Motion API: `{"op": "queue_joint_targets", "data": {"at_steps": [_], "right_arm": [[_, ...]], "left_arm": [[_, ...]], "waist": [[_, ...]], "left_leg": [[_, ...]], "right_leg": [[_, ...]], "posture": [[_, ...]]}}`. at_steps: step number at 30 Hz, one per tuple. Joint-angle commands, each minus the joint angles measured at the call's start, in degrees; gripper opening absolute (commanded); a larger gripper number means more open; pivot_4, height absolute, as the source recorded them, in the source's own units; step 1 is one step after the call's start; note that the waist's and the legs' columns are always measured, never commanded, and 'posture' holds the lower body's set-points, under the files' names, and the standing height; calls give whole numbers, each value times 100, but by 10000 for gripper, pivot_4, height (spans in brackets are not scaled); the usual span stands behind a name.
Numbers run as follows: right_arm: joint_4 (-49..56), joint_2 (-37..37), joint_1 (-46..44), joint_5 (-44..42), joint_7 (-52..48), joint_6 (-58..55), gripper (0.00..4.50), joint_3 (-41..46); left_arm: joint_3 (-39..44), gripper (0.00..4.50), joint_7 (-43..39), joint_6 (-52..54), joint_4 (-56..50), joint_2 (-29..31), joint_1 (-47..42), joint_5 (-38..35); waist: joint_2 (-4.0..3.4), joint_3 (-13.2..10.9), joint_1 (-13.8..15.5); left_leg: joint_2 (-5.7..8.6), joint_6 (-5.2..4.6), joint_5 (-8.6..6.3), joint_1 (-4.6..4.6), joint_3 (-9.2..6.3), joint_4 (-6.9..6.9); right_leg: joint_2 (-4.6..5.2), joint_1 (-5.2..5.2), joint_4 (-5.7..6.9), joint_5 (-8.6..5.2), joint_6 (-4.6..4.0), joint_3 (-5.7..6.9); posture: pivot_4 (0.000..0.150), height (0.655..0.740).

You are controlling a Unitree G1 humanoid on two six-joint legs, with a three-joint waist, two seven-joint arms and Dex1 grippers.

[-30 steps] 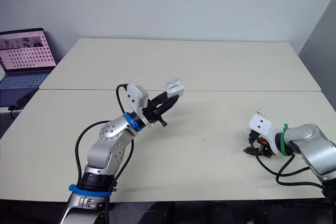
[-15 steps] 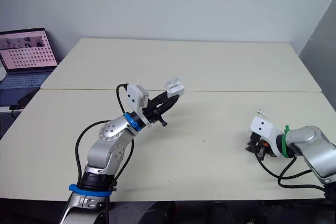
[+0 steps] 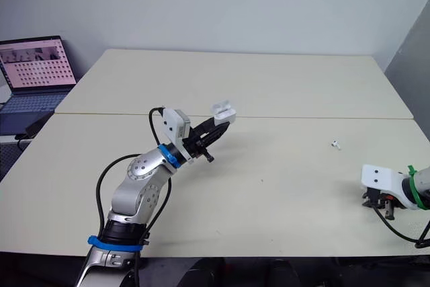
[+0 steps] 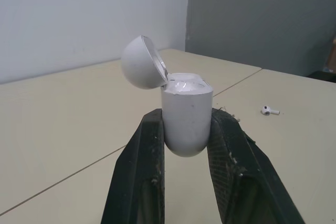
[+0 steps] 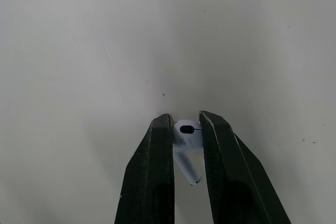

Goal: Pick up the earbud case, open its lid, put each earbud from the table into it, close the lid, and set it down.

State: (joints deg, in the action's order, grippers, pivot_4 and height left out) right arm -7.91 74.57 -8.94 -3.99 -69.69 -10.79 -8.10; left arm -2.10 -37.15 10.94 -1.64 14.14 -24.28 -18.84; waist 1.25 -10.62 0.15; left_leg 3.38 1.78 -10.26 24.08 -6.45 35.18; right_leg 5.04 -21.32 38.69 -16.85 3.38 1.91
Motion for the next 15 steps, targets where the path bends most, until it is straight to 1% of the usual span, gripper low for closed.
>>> {"op": "queue_joint_targets", "data": {"at_steps": [1,2,3,15], "right_arm": [[-266,-51,-76,186,-164,237,7208,7],[-278,-69,-61,186,-203,219,11153,20],[-272,-61,-28,198,-242,235,13825,31],[-343,90,198,383,-383,459,13825,201]], "left_arm": [[-9,7450,-23,-18,-294,9,1,-56],[-5,7450,-22,-9,-307,17,13,-58],[-2,7450,-21,3,-327,26,28,-61],[-42,7450,22,82,-444,-29,122,-60]], "waist": [[0,0,0],[0,0,0],[0,0,1],[0,0,24]], "left_leg": [[0,0,0,0,0,0],[0,0,0,0,0,0],[-1,0,0,-1,-1,0],[0,0,0,-1,-3,0]], "right_leg": [[0,0,0,0,0,0],[0,0,1,0,0,0],[0,0,1,0,-1,0],[0,2,0,1,-1,-1]], "posture": [[1500,7400],[1500,7400],[1500,7400],[1500,7400]]}}
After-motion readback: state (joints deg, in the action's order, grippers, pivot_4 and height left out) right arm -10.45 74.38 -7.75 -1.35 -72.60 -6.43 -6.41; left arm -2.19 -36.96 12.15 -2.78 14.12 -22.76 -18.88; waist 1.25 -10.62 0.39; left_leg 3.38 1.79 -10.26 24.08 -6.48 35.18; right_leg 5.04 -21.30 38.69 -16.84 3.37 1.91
